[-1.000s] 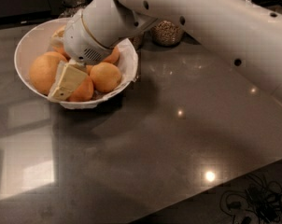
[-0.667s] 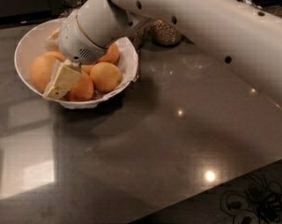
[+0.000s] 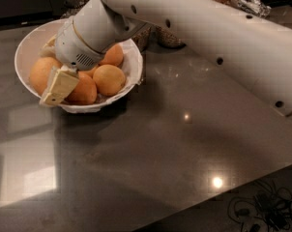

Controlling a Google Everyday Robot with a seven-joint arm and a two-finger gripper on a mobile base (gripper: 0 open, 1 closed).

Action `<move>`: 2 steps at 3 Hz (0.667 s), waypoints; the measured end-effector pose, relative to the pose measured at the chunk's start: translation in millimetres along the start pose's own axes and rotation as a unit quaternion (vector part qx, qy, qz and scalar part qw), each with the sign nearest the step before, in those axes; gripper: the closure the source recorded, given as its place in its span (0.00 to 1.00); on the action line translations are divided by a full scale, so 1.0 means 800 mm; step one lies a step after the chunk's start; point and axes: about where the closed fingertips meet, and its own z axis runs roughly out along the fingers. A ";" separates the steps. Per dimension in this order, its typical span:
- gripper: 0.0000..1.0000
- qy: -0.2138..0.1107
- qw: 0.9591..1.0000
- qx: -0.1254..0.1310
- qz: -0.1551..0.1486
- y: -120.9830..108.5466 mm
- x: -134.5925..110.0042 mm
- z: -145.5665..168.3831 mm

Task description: Pick orange from white bowl

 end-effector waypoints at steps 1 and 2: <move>0.27 -0.005 1.000 -0.012 0.001 0.000 0.000 0.012; 0.32 -0.015 1.000 -0.023 0.002 0.000 0.003 0.022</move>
Offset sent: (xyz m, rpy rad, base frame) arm 0.0055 0.0158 -0.0211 0.0273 0.0620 0.0570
